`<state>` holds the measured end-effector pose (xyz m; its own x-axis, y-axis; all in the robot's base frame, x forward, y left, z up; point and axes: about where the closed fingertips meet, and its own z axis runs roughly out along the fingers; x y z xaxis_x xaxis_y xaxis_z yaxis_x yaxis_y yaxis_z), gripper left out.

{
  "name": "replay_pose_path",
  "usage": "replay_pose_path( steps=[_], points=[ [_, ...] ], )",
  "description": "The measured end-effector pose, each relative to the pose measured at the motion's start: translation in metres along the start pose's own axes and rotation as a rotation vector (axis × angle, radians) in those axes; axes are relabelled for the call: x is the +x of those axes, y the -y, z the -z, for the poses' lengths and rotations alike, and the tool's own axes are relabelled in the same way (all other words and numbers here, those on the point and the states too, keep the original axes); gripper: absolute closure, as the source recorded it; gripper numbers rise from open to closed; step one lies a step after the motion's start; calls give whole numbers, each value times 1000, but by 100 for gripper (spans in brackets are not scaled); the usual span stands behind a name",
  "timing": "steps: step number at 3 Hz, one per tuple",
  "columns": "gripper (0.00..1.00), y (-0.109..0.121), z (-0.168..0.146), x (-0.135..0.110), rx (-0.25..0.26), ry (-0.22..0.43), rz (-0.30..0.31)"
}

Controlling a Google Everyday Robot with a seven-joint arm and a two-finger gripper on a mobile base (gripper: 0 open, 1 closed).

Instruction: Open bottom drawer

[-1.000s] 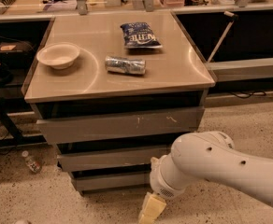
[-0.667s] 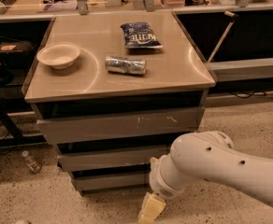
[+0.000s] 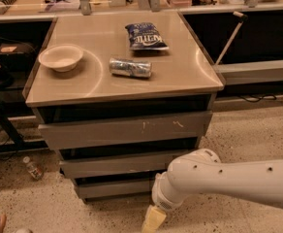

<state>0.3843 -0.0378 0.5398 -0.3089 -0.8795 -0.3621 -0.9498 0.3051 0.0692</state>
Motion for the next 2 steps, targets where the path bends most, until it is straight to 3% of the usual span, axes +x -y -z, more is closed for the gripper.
replay_pose_path(
  steps=[2],
  points=[
    [0, 70, -97, 35, 34, -42, -41]
  ],
)
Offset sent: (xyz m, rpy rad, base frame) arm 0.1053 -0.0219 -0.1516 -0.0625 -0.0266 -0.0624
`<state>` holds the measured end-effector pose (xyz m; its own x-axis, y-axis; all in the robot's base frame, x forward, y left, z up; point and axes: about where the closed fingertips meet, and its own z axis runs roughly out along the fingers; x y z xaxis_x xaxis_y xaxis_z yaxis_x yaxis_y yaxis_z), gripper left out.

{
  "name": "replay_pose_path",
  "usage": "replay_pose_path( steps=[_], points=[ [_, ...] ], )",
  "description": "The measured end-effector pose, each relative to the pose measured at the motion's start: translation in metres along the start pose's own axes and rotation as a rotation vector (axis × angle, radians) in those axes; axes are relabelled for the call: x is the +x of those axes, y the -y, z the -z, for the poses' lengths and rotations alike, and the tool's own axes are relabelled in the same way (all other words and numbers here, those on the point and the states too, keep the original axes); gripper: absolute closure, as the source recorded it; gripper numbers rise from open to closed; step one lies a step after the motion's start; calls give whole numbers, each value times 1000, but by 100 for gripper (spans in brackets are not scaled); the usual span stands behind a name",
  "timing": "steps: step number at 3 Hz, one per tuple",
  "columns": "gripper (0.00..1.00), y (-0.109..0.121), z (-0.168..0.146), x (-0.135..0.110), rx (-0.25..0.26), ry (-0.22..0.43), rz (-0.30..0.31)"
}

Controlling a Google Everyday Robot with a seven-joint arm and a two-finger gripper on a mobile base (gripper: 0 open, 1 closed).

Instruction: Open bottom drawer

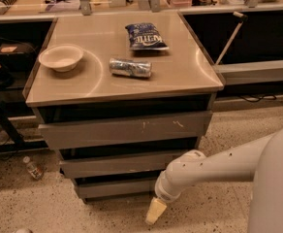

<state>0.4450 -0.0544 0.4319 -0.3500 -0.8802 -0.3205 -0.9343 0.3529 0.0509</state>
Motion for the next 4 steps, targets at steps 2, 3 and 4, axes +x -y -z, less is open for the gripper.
replay_pose_path(
  steps=[2, 3, 4],
  points=[
    [0, 6, -36, 12, -14, -22, -9],
    [0, 30, -95, 34, -13, -40, -58],
    [0, 61, -172, 55, -14, -69, -99]
  ],
)
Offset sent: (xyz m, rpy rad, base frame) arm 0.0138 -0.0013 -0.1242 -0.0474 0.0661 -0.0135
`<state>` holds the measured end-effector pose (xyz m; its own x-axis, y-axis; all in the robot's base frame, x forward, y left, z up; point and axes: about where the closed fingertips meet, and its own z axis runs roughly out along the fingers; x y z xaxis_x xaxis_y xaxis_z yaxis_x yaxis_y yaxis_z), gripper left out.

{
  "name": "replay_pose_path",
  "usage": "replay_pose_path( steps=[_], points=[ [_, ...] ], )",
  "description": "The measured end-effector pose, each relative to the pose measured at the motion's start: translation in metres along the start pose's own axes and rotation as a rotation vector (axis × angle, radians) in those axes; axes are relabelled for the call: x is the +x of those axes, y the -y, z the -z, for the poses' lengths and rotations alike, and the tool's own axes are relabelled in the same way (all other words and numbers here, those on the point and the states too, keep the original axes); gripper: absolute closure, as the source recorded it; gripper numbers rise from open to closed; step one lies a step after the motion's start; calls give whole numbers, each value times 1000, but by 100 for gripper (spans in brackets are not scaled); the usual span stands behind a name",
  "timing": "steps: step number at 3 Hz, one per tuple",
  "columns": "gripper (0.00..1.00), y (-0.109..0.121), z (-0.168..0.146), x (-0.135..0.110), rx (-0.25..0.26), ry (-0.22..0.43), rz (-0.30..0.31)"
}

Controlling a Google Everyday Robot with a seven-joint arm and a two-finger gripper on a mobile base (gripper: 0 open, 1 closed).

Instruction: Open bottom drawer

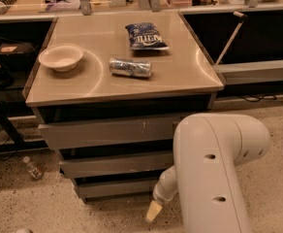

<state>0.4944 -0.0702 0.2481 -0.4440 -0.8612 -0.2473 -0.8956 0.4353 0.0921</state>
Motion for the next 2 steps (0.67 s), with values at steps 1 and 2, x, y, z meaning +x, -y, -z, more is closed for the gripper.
replay_pose_path(
  steps=[1, 2],
  points=[
    [0, 3, -7, 0, 0, 0, -5],
    [0, 11, -19, -6, 11, 17, -20]
  ],
)
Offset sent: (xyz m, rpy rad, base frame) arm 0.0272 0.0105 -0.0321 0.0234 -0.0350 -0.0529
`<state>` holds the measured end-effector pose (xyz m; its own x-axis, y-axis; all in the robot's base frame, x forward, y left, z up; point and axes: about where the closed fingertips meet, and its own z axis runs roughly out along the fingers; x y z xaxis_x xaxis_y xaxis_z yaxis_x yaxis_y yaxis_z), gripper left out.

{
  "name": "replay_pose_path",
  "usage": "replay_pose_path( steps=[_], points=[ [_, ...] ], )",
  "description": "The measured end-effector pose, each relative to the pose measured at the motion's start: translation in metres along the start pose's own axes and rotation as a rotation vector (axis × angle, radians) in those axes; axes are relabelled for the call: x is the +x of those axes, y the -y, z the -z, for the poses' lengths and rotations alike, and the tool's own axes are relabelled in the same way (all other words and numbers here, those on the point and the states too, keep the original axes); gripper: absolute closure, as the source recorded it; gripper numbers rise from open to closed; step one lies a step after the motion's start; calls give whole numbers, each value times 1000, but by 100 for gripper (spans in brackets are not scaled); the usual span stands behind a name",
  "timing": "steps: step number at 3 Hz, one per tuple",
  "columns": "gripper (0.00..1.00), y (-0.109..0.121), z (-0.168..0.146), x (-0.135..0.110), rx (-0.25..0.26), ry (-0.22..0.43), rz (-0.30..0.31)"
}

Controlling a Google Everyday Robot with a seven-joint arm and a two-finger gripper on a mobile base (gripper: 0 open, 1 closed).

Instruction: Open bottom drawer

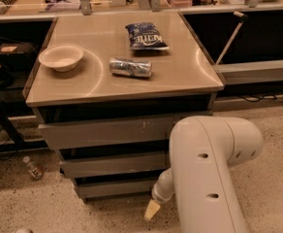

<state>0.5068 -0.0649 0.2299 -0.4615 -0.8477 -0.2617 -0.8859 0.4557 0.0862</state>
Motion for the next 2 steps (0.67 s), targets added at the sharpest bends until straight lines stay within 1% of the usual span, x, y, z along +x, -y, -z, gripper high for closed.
replay_pose_path(
  steps=[1, 2],
  points=[
    [0, 24, -11, -3, 44, 23, -43],
    [0, 45, -21, -3, 81, 23, -59]
  ],
)
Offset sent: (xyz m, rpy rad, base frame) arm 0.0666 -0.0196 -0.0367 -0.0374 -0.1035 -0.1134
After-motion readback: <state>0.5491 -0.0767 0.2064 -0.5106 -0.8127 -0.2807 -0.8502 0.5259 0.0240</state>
